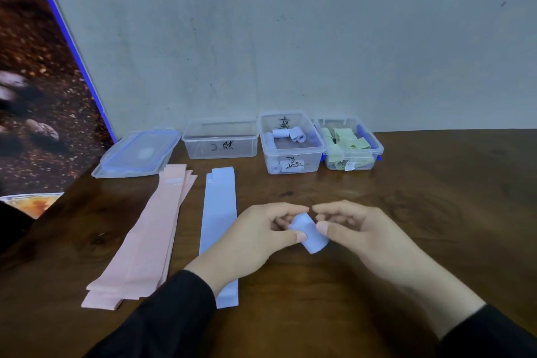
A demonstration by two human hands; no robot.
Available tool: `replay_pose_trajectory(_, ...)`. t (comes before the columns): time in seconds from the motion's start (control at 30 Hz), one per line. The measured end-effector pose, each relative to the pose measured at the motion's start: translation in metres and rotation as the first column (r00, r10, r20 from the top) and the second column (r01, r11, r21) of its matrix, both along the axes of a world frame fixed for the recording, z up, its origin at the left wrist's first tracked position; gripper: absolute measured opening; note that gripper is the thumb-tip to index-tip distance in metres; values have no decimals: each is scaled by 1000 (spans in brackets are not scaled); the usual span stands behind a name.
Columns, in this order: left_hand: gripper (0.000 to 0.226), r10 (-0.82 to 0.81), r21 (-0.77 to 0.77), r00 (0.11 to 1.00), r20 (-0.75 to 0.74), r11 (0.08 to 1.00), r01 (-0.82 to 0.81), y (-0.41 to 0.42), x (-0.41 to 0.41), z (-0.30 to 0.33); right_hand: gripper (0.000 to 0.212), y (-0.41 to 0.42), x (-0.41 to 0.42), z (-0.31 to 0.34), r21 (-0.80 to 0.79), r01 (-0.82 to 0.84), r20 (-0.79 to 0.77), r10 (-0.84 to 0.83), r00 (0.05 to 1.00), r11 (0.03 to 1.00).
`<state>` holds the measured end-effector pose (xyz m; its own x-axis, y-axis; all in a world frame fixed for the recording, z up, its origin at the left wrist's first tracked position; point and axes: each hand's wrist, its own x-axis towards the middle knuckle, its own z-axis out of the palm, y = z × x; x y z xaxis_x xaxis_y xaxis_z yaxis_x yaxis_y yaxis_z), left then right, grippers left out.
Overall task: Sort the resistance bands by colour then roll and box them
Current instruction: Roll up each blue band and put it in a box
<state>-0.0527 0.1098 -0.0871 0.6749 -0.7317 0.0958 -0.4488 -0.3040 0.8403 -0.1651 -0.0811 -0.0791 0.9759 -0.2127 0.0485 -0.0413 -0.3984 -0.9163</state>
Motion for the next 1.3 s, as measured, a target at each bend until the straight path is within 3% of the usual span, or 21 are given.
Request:
replay_pose_trajectory(0.1,45,-12,-13,998,57,1000,12,-5,9,7,16,-3,11,22,-67,-80,-36,78,996,995)
replay_pose_trajectory(0.37,70,-127,-75,990,68,988,132,-23,44,31,17,-12,55,60,-219,-119,-148,88,985,968)
replay_pose_trajectory(0.47,67,-147,-56,979,138,986,156,-32,68,44,14,-19,72,82,-270,-142,-193,91,977,952)
replay_pose_trajectory(0.7,60,-160,-203,982,98,963,177,-60,124,60,11,-43,130,120,-358,-131,-250,40,967,924)
replay_pose_trajectory(0.77,47,-118,-262,989,91,955,138,-66,137,54,11,-52,152,125,-429,-88,-251,-25,968,899)
replay_pose_trajectory(0.83,29,71,-287,962,263,958,8,-70,154,30,9,-63,176,129,-513,-48,-257,-99,961,857)
replay_pose_trajectory(0.9,24,276,-302,775,569,946,-115,-73,173,-5,13,-74,199,128,-581,-50,-284,-144,948,812)
replay_pose_trajectory(0.97,31,320,-289,649,690,944,-158,-77,185,-34,11,-80,223,124,-652,-100,-332,-164,929,751)
replay_pose_trajectory(1.1,33,278,-224,643,714,960,-166,-82,191,-42,12,-77,264,109,-774,-250,-448,-223,866,581)
replay_pose_trajectory(1.3,25,288,-203,664,690,958,-204,-84,192,-44,22,-61,304,78,-836,-432,-539,-354,765,338)
